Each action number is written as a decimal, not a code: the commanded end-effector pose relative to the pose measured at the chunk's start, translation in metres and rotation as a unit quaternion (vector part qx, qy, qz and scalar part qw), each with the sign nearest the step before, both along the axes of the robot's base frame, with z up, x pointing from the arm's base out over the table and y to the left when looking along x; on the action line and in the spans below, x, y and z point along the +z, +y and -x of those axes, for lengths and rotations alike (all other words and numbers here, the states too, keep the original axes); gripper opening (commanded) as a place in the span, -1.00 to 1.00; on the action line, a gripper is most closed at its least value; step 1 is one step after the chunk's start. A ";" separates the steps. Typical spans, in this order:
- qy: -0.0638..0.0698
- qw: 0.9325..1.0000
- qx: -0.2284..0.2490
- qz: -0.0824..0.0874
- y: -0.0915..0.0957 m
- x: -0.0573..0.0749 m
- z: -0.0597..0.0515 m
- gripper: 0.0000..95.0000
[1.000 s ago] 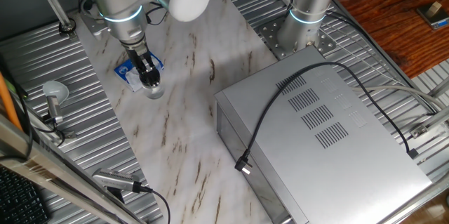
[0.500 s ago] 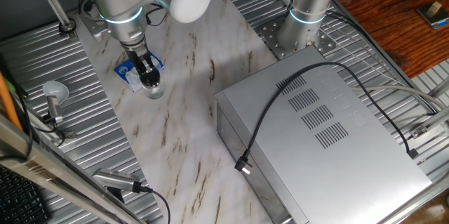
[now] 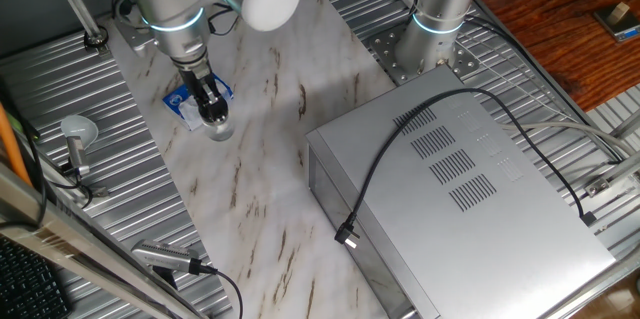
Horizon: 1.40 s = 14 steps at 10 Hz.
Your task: Unscrew the lid from the jar
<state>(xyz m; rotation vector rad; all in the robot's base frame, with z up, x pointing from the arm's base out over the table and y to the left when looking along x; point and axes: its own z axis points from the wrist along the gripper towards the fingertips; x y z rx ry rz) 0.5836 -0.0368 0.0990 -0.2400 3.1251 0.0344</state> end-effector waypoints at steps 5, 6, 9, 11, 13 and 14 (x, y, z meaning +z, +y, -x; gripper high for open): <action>-0.002 0.997 0.072 -0.004 0.000 0.000 0.000 0.20; -0.003 0.997 0.083 -0.004 0.000 0.000 0.000 0.20; -0.004 0.993 0.121 -0.001 0.000 0.000 0.000 0.20; -0.006 0.990 0.142 -0.001 0.000 -0.001 0.000 0.20; -0.007 0.987 0.158 -0.001 0.000 0.000 0.000 0.20; -0.007 0.987 0.163 -0.001 0.000 0.000 0.000 0.20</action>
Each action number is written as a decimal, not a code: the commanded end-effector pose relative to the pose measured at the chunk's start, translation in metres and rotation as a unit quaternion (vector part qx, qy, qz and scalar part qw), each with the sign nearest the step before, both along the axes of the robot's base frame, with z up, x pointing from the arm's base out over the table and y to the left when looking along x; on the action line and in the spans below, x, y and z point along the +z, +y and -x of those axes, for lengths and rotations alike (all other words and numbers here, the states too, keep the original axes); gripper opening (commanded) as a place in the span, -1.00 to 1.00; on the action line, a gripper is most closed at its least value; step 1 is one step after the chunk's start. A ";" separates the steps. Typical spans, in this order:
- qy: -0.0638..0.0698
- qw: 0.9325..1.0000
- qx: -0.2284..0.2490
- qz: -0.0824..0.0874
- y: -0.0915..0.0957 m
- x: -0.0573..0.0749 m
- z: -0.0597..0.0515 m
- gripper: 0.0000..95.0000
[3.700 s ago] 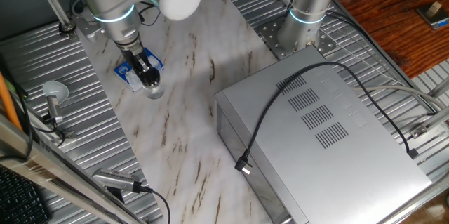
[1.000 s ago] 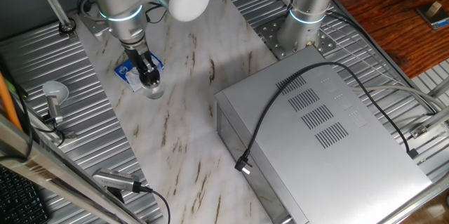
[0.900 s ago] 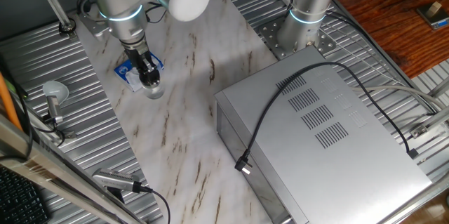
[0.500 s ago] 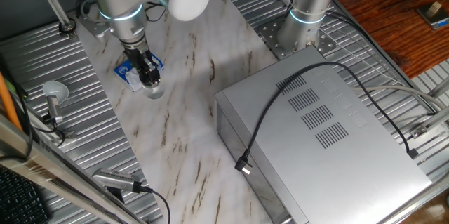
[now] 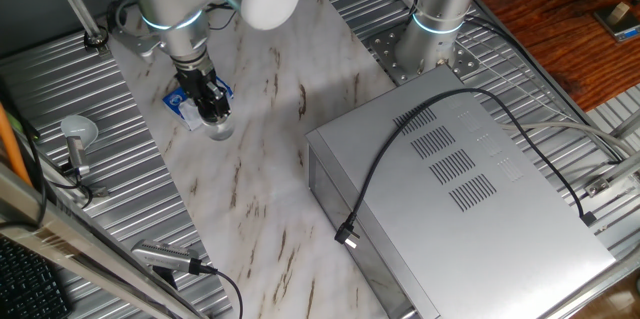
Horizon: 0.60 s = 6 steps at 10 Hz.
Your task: Unscrew the lid from the jar
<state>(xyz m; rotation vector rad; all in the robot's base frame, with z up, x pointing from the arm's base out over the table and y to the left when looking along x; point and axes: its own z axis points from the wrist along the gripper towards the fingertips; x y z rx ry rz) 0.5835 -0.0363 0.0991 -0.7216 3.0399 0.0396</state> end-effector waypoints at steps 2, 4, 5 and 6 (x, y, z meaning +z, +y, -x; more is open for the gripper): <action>-0.001 1.000 0.024 0.001 0.000 -0.001 0.000 0.20; -0.002 0.999 0.052 0.001 0.000 -0.001 0.000 0.20; -0.002 0.998 0.061 0.002 0.000 -0.001 0.000 0.20; -0.001 0.997 0.076 0.002 0.000 -0.001 0.000 0.20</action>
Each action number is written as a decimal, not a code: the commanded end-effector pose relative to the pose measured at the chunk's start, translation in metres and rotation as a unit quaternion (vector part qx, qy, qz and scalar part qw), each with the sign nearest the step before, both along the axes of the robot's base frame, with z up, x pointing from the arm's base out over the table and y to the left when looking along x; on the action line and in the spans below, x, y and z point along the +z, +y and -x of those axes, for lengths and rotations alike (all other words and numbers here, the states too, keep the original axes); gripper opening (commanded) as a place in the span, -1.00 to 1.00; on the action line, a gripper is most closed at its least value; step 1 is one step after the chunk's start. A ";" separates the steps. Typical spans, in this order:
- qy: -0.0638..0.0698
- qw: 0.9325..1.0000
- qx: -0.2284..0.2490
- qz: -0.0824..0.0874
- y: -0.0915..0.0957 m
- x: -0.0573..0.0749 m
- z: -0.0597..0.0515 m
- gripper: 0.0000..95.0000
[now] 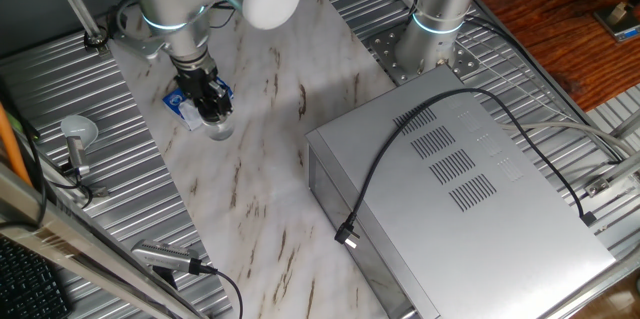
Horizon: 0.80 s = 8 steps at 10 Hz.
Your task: Unscrew the lid from the jar
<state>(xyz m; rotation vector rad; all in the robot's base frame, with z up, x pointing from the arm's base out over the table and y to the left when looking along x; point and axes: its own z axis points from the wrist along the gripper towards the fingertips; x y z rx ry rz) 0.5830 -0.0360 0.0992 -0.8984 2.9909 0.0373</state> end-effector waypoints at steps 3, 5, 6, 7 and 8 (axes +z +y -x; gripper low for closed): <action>0.000 0.999 0.042 0.003 0.001 -0.001 -0.001 0.20; 0.000 0.998 0.063 0.003 0.001 -0.001 -0.001 0.20; 0.000 0.997 0.074 0.002 0.001 -0.001 -0.001 0.20; 0.000 0.996 0.085 0.002 0.001 -0.001 -0.001 0.20; 0.000 0.996 0.089 0.002 0.001 -0.001 -0.001 0.20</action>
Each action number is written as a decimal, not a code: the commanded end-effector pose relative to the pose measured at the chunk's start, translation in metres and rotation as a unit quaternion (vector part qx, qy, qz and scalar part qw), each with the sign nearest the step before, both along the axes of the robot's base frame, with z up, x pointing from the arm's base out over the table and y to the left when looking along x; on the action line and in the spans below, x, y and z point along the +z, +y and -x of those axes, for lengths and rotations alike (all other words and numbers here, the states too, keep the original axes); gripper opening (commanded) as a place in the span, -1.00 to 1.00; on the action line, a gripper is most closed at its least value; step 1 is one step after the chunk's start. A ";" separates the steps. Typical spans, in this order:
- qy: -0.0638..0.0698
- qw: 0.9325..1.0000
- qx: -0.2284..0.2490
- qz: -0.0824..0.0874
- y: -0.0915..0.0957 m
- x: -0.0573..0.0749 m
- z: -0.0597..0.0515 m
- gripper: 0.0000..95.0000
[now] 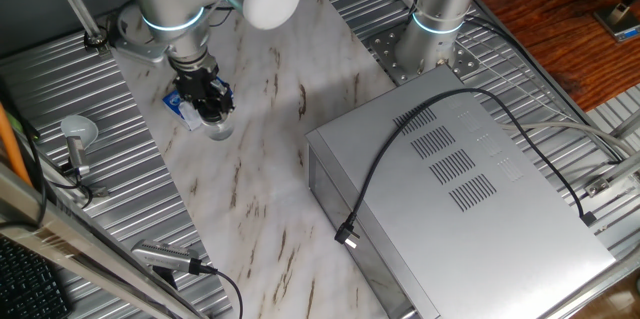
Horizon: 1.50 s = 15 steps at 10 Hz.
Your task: Unscrew the lid from the jar
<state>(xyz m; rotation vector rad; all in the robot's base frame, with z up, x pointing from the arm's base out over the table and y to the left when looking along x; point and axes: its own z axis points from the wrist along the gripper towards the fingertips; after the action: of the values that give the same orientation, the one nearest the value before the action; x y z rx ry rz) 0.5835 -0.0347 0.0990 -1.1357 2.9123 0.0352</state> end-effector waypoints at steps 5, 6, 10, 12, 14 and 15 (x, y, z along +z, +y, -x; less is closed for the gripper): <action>0.003 0.997 0.081 0.002 0.001 -0.001 -0.001 0.20; 0.004 0.995 0.101 0.002 0.001 -0.001 -0.001 0.20; 0.006 0.989 0.149 -0.001 0.001 0.000 -0.001 0.20; 0.016 0.984 0.176 0.001 0.001 0.001 -0.001 -0.20; 0.020 0.982 0.189 0.004 0.002 0.000 -0.001 -0.20; 0.020 0.980 0.199 0.006 0.003 0.000 -0.001 -0.20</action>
<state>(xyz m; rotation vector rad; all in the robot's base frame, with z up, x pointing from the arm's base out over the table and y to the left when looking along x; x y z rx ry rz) 0.5851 -0.0327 0.0994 -1.7125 2.6703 0.0453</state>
